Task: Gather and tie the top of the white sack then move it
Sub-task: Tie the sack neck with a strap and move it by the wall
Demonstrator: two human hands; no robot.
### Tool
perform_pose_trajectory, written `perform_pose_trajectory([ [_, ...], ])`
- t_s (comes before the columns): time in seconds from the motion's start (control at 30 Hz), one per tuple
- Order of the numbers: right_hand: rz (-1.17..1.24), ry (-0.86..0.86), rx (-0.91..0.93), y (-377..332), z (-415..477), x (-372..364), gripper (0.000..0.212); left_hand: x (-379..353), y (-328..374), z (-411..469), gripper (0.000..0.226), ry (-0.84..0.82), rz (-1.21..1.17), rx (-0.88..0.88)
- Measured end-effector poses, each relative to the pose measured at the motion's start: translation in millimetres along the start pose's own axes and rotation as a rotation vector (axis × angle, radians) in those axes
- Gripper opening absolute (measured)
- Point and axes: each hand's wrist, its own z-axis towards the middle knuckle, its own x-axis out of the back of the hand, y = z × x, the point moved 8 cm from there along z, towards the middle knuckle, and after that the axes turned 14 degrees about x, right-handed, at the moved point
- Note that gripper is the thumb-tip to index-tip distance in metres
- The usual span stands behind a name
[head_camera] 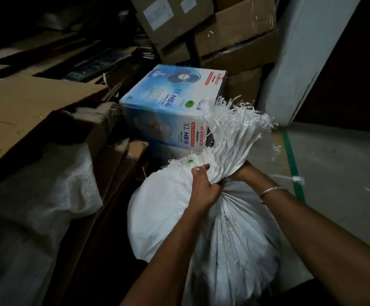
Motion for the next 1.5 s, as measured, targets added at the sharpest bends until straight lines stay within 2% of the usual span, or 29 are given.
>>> perform_pose_trajectory([
  [0.07, -0.002, -0.015, 0.008, 2.3, -4.7, -1.8, 0.055, 6.3, 11.2, -3.5, 0.043, 0.009, 0.118, -0.037],
  [0.1, -0.006, -0.046, -0.005, 2.8, -8.6, -3.8, 0.056, 10.3, 17.6, -4.2, 0.041, 0.016, 0.174, -0.05],
  [0.17, -0.031, 0.013, 0.001, 3.9, -13.0, 1.4, 0.059, 14.5, 28.2, -3.6, 0.043, 0.034, 0.319, -0.095],
  [0.23, -0.049, 0.2, 0.004, 9.0, -16.5, 11.6, 0.06, 14.8, 35.9, -3.8, 0.049, 0.07, 0.454, -0.155],
  [0.27, -0.082, 0.359, -0.011, 10.9, -20.1, 22.1, 0.057, 14.8, 38.0, -3.3, 0.054, 0.092, 0.504, -0.179],
  [0.3, -0.037, 0.492, -0.101, 19.4, -27.1, 30.3, 0.054, 16.4, 40.2, -3.7, 0.059, 0.116, 0.546, -0.18],
  [0.33, 0.081, 0.451, -0.16, 27.8, -30.7, 20.7, 0.051, 18.2, 40.8, -2.8, 0.066, 0.135, 0.572, -0.178],
  [0.4, 0.166, 0.241, -0.038, 20.7, -27.5, 1.3, 0.052, 24.8, 39.3, -1.6, 0.084, 0.153, 0.592, -0.15],
  [0.43, 0.237, 0.192, -0.035, 21.3, -26.0, -8.4, 0.048, 29.4, 36.4, -0.3, 0.092, 0.162, 0.594, -0.118],
  [0.53, 0.376, 0.371, -0.11, 29.4, -40.2, -11.7, 0.017, 45.1, 20.8, 4.4, 0.109, 0.231, 0.589, 0.007],
  [0.63, 0.419, 0.416, -0.255, 40.9, -78.4, -29.6, 0.034, 50.7, 13.6, 4.2, 0.112, 0.282, 0.653, 0.094],
  [0.7, 0.354, 0.445, -0.331, 25.8, -103.7, -34.8, 0.032, 47.9, 16.5, 3.5, 0.11, 0.282, 0.746, 0.122],
  [0.83, 0.35, 0.485, -0.232, -47.5, -95.7, -51.9, 0.019, 46.4, 21.2, -5.5, 0.119, 0.26, 0.938, 0.153],
  [0.93, 0.419, 0.534, -0.2, -73.8, -75.4, -45.0, 0.02, 72.0, 9.8, -22.2, 0.139, 0.294, 0.836, 0.194],
  [1.03, 0.454, 0.49, -0.239, -79.0, -58.7, -36.2, 0.025, 93.2, -16.4, -34.6, 0.146, 0.152, 0.908, 0.241],
  [1.1, 0.455, 0.441, -0.23, -82.5, -50.3, -31.0, 0.026, 96.5, -35.4, -47.5, 0.132, -0.035, 0.902, 0.288],
  [1.17, 0.451, 0.415, -0.221, -84.3, -43.5, -27.5, 0.022, 89.8, -42.2, -65.1, 0.108, -0.157, 0.831, 0.306],
  [1.3, 0.428, 0.423, -0.221, -75.1, -31.2, -35.3, 0.019, 55.9, -13.1, -90.9, 0.055, -0.116, 0.872, 0.045],
  [1.37, 0.474, 0.41, -0.231, -62.9, -30.4, -37.9, 0.019, 46.5, -3.7, -92.3, 0.046, -0.069, 0.658, 0.008],
  [1.47, 0.614, 0.338, -0.237, -44.2, -30.3, -40.0, 0.01, 30.6, 0.9, -99.3, 0.045, -0.064, 0.234, -0.034],
  [1.5, 0.691, 0.355, -0.266, -35.6, -30.2, -41.7, 0.01, 22.3, -3.4, -103.9, 0.047, -0.114, 0.12, 0.047],
])
